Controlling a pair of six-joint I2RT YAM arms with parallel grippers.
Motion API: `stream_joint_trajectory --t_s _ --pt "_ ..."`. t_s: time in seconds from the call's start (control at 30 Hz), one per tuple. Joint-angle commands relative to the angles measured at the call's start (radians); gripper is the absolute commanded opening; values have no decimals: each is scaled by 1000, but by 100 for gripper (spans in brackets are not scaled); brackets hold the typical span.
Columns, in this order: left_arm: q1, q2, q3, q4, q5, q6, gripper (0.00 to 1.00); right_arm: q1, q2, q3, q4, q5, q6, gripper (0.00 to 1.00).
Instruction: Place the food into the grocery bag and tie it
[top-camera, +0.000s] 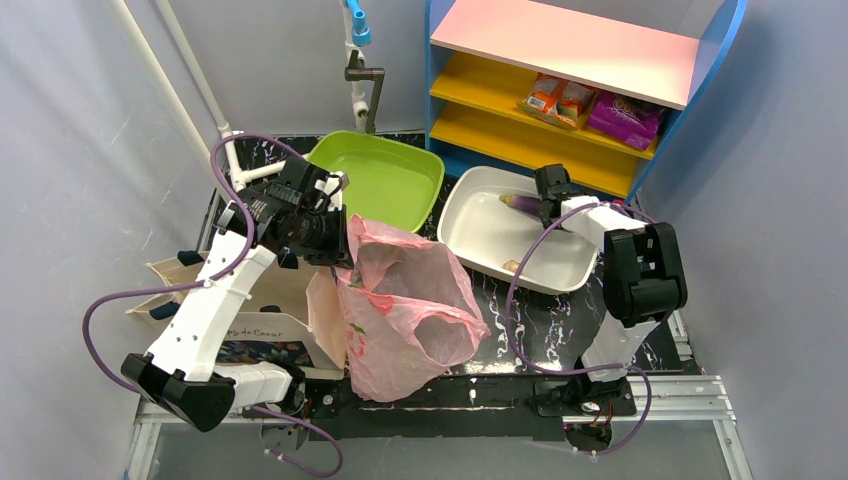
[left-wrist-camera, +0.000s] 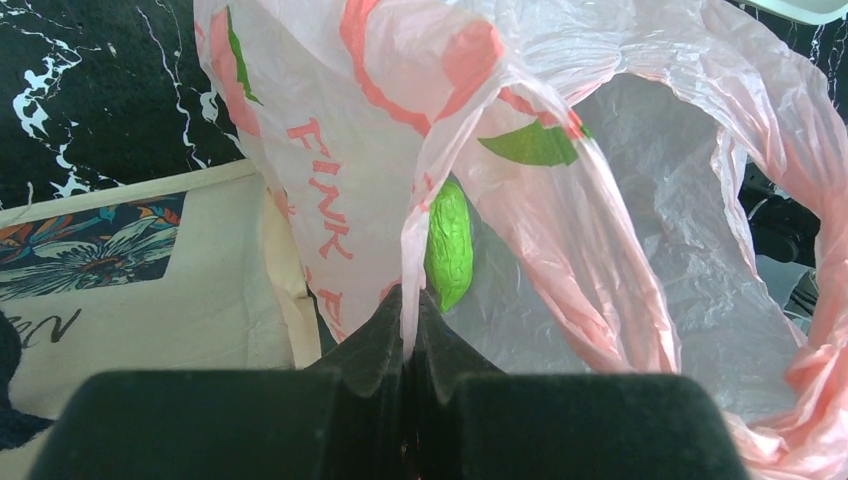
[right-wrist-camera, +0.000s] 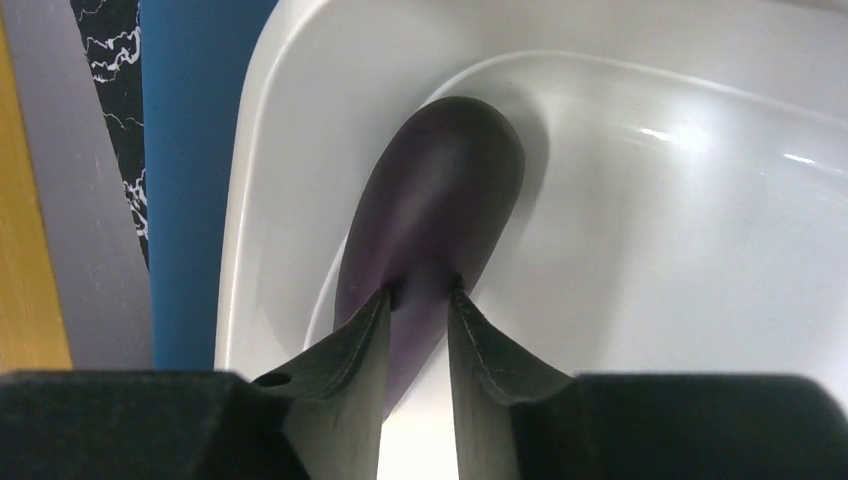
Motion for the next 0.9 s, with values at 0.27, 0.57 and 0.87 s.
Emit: stream_joint_trajectory --t_s 0.27,0.57,0.87 --pt "2 -53 -4 10 20 10 0 8 -138 -63 39 -116 -238 26" --pt "2 -99 -32 36 67 -17 0 3 -271 -150 71 -124 -302 67" --pt "2 -123 -45 37 60 -38 0 -51 -176 -91 108 -145 -315 79"
